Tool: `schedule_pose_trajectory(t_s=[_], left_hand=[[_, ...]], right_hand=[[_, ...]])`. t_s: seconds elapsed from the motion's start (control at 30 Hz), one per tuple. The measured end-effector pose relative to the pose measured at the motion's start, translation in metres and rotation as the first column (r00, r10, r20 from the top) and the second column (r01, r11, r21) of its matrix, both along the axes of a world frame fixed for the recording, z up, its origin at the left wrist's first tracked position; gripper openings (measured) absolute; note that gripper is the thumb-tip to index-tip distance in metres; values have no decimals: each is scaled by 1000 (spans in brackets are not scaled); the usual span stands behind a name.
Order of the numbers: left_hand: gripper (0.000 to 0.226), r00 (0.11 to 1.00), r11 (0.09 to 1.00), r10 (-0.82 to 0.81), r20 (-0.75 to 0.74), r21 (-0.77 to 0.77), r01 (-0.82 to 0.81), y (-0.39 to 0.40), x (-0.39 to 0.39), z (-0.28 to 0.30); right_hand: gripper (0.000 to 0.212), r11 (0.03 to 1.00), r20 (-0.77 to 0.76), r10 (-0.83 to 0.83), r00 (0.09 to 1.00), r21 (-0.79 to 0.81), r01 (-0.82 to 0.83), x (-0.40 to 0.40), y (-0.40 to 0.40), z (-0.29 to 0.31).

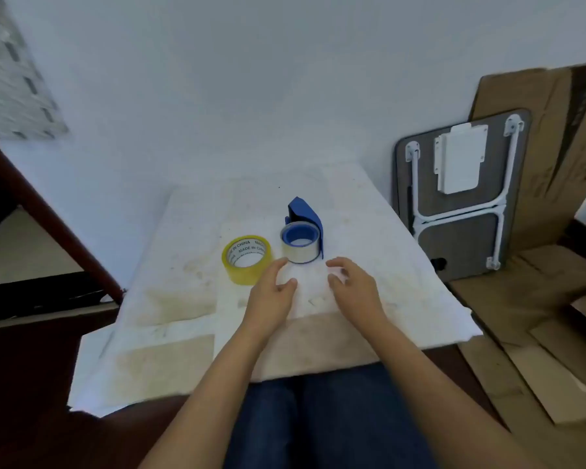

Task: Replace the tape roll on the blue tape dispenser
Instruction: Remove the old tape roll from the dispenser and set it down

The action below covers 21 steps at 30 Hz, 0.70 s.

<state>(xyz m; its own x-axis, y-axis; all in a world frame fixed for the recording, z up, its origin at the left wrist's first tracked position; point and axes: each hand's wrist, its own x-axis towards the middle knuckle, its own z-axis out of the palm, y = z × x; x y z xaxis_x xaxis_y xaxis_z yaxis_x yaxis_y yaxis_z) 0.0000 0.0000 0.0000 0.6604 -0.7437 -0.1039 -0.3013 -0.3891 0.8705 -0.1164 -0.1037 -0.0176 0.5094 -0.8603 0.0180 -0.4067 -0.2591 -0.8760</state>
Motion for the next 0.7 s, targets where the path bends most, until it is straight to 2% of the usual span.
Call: schedule_pose_trajectory(t_s=[0.23,0.37,0.47,0.6,0.7], left_hand=[[76,984,998,42,-175,42,-35,-35,17,-13],[65,966,996,48,-255,-58,-65,-44,21,-10],[59,957,994,-11,-290,-109,-22,-46,26,-8],[50,936,987,-67,-346,-160,11,-43,34,-9],[44,910,981,-106,-400,-190,30,-38,36,-10]], right_hand=[[47,985,42,-68,997,162,60,35,-50,10],[53,969,44,-63,997,241,50,57,-72,12],[57,948,44,-48,998,318,32,70,-79,11],[45,942,39,19,999,335,-31,81,-76,6],[35,947,71,-29,997,322,5,80,-69,6]])
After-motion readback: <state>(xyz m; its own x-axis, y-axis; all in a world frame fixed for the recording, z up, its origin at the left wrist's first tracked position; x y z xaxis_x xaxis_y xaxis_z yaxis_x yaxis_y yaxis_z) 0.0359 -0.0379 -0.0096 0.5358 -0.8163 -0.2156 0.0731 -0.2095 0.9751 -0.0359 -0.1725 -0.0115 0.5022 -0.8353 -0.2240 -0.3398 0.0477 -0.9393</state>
